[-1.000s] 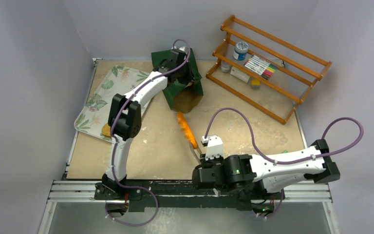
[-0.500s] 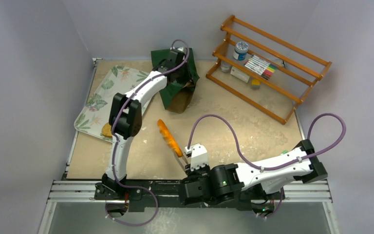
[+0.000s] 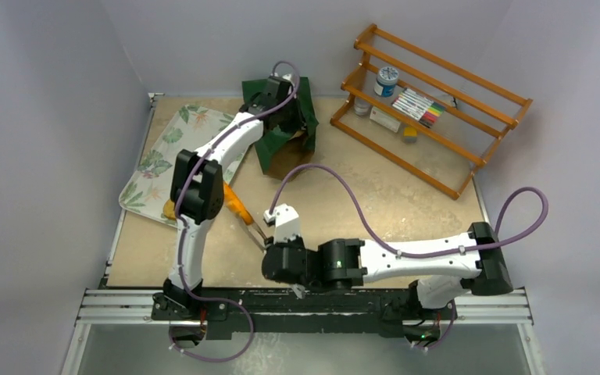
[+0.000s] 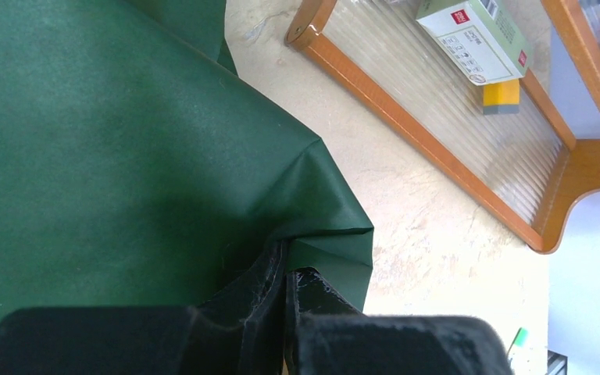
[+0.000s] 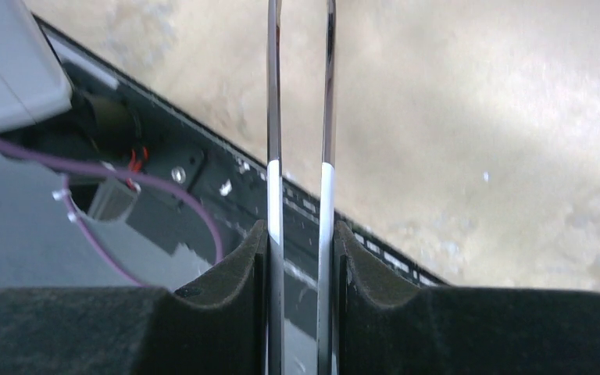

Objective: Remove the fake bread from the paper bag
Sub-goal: Place the fake bread in the container.

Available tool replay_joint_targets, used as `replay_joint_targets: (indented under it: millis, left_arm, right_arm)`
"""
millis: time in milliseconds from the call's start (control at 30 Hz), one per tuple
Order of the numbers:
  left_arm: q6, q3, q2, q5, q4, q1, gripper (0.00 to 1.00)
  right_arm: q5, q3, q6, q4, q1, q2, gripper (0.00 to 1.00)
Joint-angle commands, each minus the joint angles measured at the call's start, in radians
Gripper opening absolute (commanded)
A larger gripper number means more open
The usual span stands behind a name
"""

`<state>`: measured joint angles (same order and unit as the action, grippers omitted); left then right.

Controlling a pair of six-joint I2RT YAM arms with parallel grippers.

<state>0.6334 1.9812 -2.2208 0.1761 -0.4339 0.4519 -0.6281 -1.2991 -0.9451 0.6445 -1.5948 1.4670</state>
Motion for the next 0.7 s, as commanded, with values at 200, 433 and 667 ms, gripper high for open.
replay_joint_targets:
  millis: [200, 433, 667]
  left_arm:
    - [0.013, -0.021, 0.124, -0.004, 0.059, -0.04, 0.0]
    - [0.021, 0.013, 0.118, 0.04, 0.027, -0.065, 0.0]
    - [0.012, 0.0, 0.126, 0.087, 0.017, -0.104, 0.0]
  right_arm:
    - [0.194, 0.02, 0.352, -0.501, 0.226, 0.098, 0.0]
    - [0.322, -0.021, 0.444, -0.654, 0.321, 0.236, 0.0]
    - [0.419, -0.135, 0.512, -0.714, 0.406, 0.374, 0.0]
